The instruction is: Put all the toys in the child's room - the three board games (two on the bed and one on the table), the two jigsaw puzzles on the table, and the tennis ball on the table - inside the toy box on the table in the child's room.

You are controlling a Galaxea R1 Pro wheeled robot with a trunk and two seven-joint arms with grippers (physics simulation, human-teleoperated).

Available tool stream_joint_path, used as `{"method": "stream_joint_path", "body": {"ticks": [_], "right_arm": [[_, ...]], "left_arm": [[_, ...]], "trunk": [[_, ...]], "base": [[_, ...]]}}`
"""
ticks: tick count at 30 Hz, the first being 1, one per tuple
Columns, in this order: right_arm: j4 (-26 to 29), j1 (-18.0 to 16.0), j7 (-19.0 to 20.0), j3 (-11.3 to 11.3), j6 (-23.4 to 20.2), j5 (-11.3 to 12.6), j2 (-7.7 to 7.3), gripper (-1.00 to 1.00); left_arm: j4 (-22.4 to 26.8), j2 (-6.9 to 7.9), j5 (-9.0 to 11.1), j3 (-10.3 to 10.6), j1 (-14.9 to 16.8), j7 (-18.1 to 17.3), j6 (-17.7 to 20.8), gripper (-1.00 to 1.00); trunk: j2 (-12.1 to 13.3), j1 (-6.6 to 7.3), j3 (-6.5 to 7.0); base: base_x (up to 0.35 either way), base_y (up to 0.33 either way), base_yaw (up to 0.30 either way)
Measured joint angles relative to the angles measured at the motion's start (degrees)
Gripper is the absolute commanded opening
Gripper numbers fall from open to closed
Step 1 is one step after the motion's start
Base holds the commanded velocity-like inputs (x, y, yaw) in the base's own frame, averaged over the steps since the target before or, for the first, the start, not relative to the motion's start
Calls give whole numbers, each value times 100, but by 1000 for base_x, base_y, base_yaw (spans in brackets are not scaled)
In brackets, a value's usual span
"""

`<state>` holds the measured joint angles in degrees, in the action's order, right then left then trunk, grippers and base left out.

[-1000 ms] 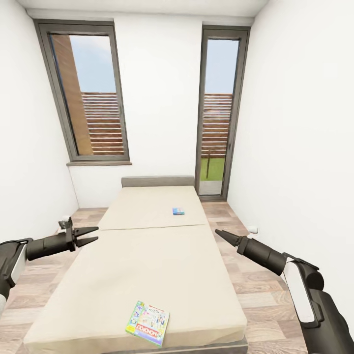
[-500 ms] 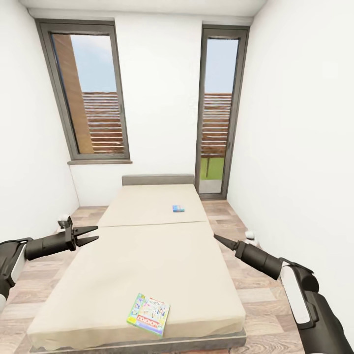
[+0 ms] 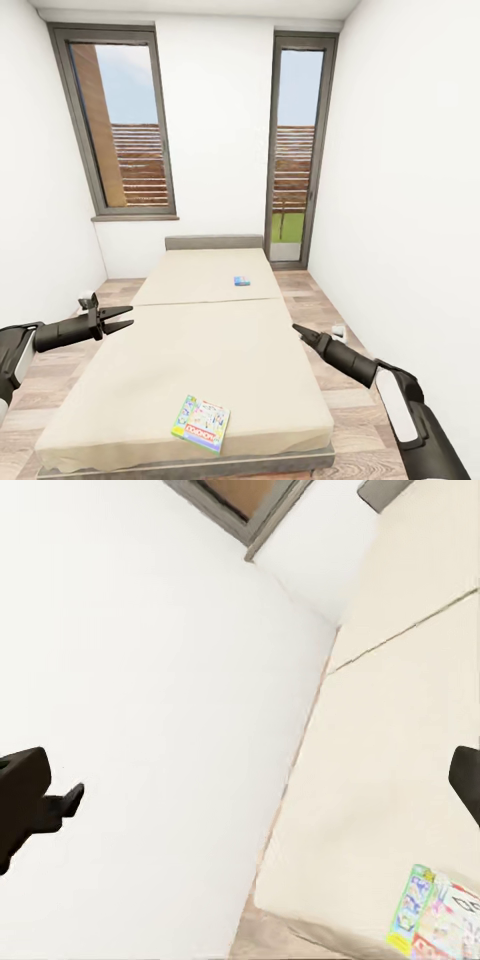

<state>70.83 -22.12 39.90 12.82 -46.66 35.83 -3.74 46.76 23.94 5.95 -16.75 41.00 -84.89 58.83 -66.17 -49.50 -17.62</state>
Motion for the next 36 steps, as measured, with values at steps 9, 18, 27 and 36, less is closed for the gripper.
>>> {"method": "stream_joint_path", "body": {"ticks": [9,18,27,36], "right_arm": [[-1756,14,8,38,-211,483,-27,100],[-2682,20,28,41,-228,496,-18,100],[-2961,20,-10,31,-195,507,2,100],[-2983,19,-34,30,-126,495,3,100]], "left_arm": [[0,0,-8,4,1,0,17,100],[0,4,-8,4,0,0,23,100],[0,4,-5,4,1,0,16,100],[0,5,5,2,0,-1,16,100]], "trunk": [[-361,-200,-162],[-723,-395,-324],[-1084,-596,-485],[-1445,-791,-647]], "base": [[-73,0,0],[-60,0,0],[-96,0,0],[-63,0,0]]}}
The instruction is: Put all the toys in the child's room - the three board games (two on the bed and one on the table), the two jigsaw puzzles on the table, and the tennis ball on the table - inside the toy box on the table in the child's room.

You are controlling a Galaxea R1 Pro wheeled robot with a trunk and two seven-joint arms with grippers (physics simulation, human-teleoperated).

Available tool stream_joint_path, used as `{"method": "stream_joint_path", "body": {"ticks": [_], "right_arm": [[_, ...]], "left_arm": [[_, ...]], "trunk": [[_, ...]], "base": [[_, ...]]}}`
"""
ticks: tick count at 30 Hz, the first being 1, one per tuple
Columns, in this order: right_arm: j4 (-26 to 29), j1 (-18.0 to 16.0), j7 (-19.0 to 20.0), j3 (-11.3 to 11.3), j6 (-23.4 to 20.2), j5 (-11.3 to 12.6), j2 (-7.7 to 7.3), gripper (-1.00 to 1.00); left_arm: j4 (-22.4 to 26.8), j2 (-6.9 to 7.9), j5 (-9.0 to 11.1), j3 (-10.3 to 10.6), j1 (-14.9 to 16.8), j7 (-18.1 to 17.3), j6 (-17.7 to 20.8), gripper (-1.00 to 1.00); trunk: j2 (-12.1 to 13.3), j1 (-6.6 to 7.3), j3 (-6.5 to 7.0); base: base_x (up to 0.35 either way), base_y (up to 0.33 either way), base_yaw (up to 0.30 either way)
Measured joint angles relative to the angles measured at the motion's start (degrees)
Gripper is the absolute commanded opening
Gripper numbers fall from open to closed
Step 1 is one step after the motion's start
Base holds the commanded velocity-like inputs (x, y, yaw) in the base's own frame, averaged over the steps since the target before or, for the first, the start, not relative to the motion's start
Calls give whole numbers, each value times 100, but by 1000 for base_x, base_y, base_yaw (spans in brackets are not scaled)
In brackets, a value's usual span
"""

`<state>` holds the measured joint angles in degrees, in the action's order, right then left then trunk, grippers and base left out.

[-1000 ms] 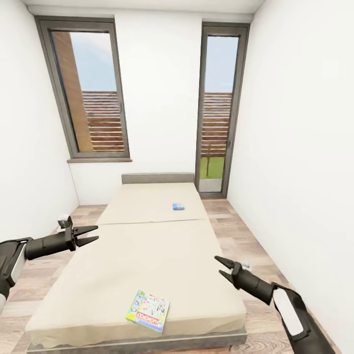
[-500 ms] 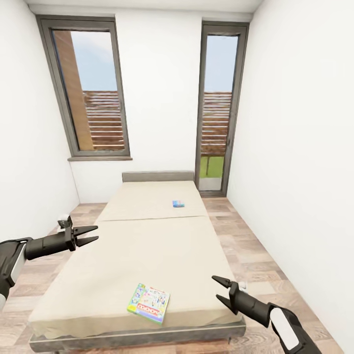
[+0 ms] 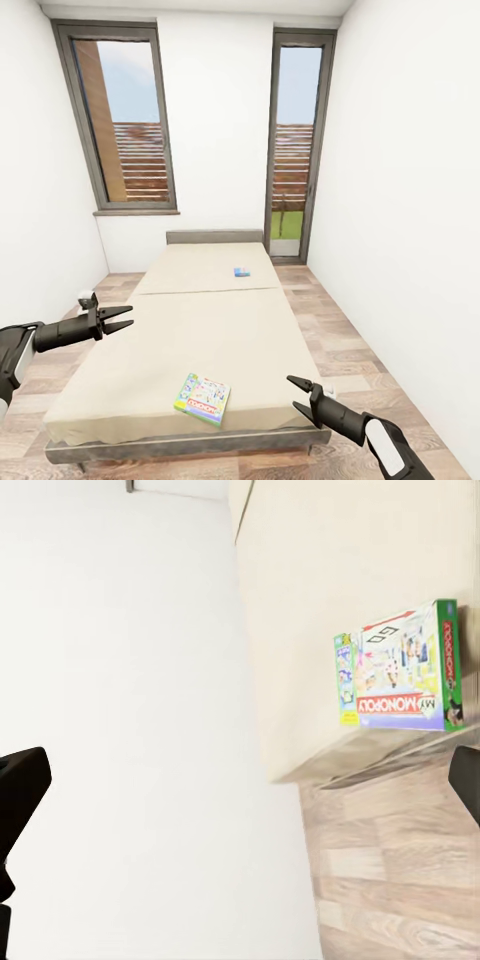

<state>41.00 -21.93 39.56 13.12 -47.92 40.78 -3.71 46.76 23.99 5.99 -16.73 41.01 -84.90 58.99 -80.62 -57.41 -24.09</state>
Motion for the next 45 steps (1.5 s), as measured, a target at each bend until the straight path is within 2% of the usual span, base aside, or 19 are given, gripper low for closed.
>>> {"method": "stream_joint_path", "body": {"ticks": [4,7,8,11,15,19,30,34,38,45], "right_arm": [[-162,-10,-9,-8,250,-12,5,100],[-473,-57,-51,-21,642,-26,22,100],[-631,-91,-106,-28,786,-42,69,100],[-995,-331,-419,-43,1042,-82,274,100],[-1527,-690,-1429,-78,1564,-95,634,100],[-1706,-747,-1699,-79,1808,-59,688,100],[-1763,-765,-1681,-72,1753,-33,721,100],[-1719,-789,-1567,-79,1362,-31,754,100],[-1693,-848,-1441,-88,933,-27,791,100],[-1686,-962,-1336,-75,735,-7,773,100]], "left_arm": [[0,5,10,-4,0,-4,4,100],[-1,2,17,-5,0,-7,1,100],[-1,1,20,-6,0,-7,2,100],[-1,-1,27,0,0,-8,2,100],[-1,-11,29,2,0,-9,0,100],[0,-16,30,2,0,-9,0,100],[0,-18,30,7,0,-10,0,100],[1,-18,30,13,0,-55,0,100],[34,-18,32,66,-2,-483,-6,100],[278,-44,34,94,-20,-486,-9,100]], "trunk": [[-160,-88,-72],[-281,-154,-126],[-321,-176,-144],[-441,-242,-197],[-602,-329,-269],[-762,-417,-341],[-1204,-659,-539],[-1364,-747,-611],[-1525,-835,-682],[-1805,-988,-808]], "base": [[-5,0,0],[-1,0,0],[0,0,0],[0,0,0],[0,0,0],[0,0,0],[0,0,0],[0,0,0],[0,0,0],[0,0,0]]}}
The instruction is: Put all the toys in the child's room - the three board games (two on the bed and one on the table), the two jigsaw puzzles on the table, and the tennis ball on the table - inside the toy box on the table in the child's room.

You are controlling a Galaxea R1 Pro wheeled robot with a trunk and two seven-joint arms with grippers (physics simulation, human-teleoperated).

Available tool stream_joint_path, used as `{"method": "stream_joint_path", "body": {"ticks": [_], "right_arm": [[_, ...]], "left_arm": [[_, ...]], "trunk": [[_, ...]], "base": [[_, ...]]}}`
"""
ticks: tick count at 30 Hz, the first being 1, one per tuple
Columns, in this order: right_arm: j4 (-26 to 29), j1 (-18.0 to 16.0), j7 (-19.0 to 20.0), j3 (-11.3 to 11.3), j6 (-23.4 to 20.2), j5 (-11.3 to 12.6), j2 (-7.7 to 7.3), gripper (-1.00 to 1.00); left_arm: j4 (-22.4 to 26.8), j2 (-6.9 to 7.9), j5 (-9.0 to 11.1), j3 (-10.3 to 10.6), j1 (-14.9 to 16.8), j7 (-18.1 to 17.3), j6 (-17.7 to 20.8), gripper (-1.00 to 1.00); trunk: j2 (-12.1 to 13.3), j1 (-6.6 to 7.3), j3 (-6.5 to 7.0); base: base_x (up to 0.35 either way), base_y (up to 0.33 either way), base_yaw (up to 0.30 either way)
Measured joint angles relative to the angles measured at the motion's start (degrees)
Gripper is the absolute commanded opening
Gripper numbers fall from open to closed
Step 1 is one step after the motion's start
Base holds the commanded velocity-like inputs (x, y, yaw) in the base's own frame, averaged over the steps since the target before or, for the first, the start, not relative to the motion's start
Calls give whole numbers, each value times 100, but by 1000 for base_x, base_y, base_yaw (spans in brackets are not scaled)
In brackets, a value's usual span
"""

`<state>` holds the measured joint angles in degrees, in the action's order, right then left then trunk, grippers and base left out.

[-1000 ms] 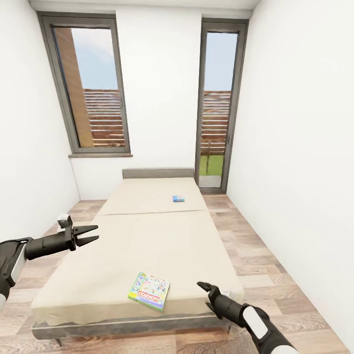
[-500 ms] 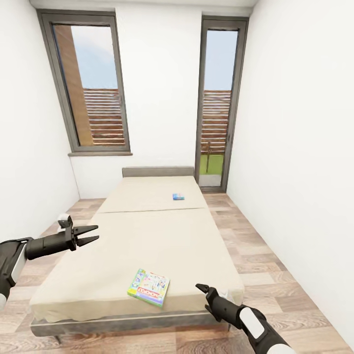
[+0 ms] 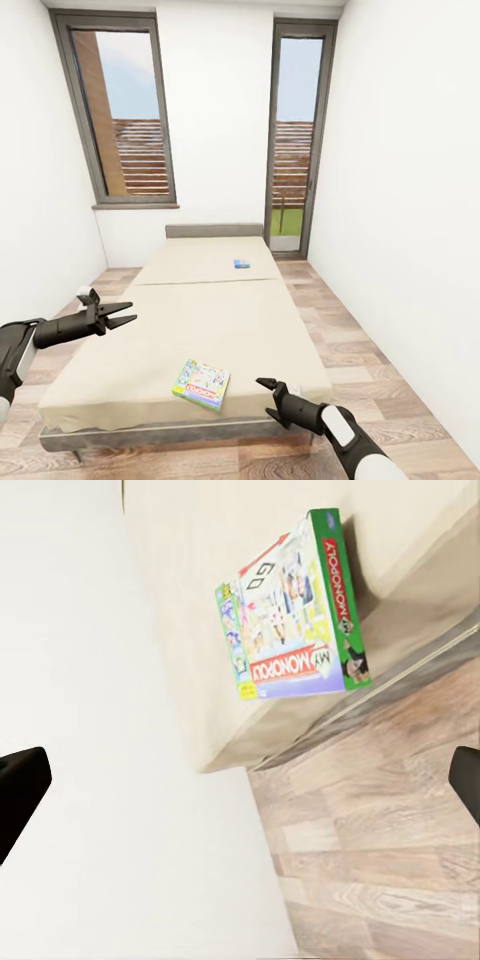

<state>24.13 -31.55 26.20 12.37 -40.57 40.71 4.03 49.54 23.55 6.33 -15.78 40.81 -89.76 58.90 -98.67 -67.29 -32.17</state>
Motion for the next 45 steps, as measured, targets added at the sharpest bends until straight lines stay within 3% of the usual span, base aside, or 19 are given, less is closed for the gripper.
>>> {"method": "stream_joint_path", "body": {"ticks": [8,24,26,29,31,36,45], "right_arm": [[13,-44,331,11,-347,9,18,100],[10,-170,333,46,-459,-8,-71,100],[4,-171,357,190,-454,12,-77,100],[-28,-165,365,728,-434,55,-35,100],[-36,-164,347,893,-424,62,-11,100],[-46,-163,327,1055,-352,71,9,100],[-50,-163,323,1107,-94,70,-26,100]], "left_arm": [[36,-17,2,-4,-6,0,0,100],[38,-35,-5,48,-6,0,0,100],[38,-36,-6,95,-6,0,0,100],[38,-36,-7,123,-6,0,0,100],[38,-36,-7,129,-6,0,0,100],[38,-36,-7,135,-6,0,0,100],[38,-38,-7,136,-6,0,0,100]], "trunk": [[-321,-176,-144],[-963,-527,-431],[-1043,-571,-467],[-1163,-637,-521],[-1244,-681,-557],[-1444,-791,-646],[-1805,-989,-808]], "base": [[0,0,0],[0,0,0],[0,0,0],[0,0,0],[0,0,0],[0,0,0],[0,0,0]]}}
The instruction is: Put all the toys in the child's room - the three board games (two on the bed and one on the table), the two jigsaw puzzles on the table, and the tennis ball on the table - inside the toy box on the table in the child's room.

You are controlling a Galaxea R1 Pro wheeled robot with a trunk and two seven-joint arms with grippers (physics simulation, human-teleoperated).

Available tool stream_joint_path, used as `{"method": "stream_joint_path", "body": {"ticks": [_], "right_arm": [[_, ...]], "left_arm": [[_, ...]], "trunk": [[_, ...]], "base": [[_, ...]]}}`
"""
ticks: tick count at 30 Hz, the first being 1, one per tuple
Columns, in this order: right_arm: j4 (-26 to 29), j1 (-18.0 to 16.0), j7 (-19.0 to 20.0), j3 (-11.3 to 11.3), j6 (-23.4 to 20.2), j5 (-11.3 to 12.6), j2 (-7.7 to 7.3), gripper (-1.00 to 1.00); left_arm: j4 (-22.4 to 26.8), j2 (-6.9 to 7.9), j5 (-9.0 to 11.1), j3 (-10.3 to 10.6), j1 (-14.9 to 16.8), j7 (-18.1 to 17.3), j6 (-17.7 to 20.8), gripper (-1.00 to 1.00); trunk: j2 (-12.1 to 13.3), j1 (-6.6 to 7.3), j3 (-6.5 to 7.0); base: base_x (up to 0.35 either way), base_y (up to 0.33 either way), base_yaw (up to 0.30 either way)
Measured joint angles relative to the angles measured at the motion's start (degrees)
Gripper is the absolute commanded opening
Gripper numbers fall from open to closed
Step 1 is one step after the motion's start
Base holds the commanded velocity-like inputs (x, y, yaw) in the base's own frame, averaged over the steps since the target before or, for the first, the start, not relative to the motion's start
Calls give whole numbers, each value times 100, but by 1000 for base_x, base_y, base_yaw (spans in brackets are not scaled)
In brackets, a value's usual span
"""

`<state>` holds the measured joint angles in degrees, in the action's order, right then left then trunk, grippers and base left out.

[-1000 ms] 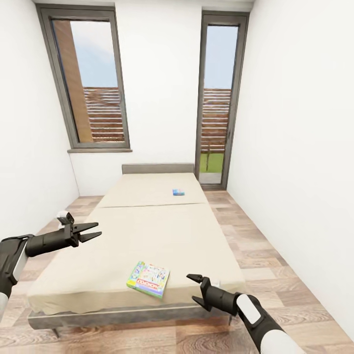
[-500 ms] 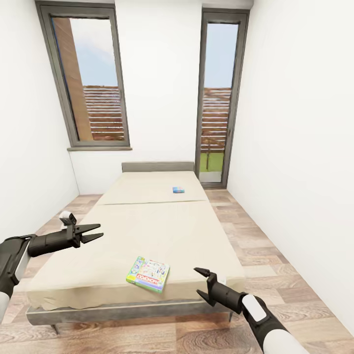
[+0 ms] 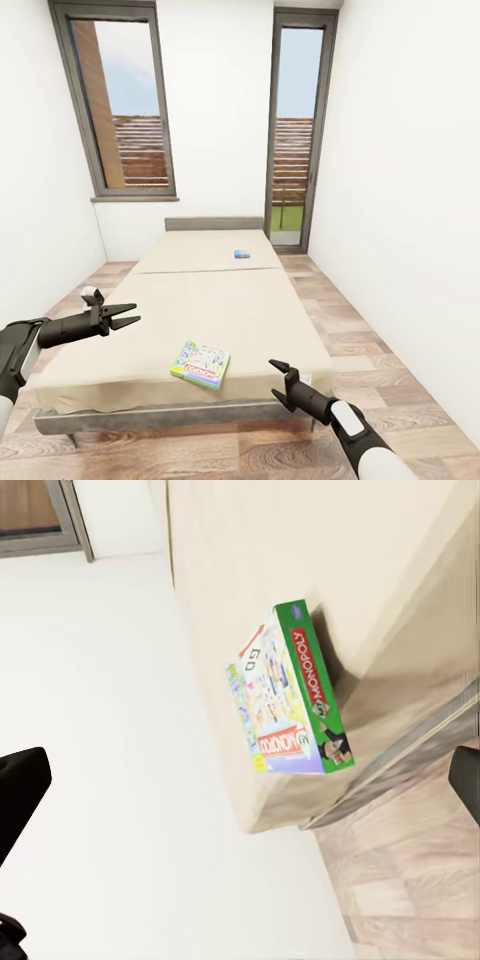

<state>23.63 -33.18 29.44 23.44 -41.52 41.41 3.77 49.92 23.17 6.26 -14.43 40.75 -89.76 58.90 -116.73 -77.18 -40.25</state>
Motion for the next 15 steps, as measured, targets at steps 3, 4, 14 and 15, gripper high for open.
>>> {"method": "stream_joint_path", "body": {"ticks": [3,4,14,15], "right_arm": [[0,0,1,3,8,0,-3,100],[0,0,1,4,10,0,-3,100],[6,0,17,8,3,3,-5,100],[6,0,15,5,-3,3,-5,100]], "left_arm": [[0,-4,0,0,0,0,0,100],[0,-3,0,0,0,0,0,100],[0,-1,1,0,0,0,0,100],[0,0,1,0,0,0,0,100]], "trunk": [[-120,-66,-54],[-160,-88,-72],[-483,-264,-216],[-483,-264,-216]], "base": [[0,0,0],[0,0,0],[0,0,0],[0,0,0]]}}
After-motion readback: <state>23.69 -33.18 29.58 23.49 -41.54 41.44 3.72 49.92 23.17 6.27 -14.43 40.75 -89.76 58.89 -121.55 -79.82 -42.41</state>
